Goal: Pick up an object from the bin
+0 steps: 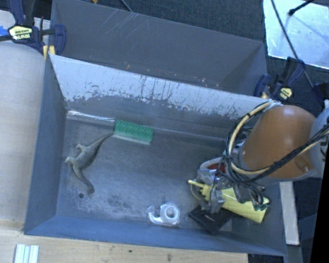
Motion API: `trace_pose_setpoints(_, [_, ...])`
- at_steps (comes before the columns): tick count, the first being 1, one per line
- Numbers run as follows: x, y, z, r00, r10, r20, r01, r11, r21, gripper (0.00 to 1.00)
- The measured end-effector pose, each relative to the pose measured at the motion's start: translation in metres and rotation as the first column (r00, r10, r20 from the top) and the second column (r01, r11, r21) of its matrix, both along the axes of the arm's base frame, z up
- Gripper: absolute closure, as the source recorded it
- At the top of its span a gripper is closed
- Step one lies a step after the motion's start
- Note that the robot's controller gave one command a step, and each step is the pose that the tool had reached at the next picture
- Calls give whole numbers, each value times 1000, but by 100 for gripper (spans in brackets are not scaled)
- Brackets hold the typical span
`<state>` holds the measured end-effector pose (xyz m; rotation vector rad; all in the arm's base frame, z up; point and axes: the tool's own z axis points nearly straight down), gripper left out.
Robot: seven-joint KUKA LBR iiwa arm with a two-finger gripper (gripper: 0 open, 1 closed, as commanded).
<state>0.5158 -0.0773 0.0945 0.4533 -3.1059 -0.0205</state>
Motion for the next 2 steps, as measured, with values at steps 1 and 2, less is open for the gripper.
trace_pose_setpoints(1, [28, 23, 20, 1000, -24, 4, 24, 1000, -11, 100])
trace_pose_setpoints(2, [17, 27, 48, 1000, -26, 6, 26, 1000, -6, 100])
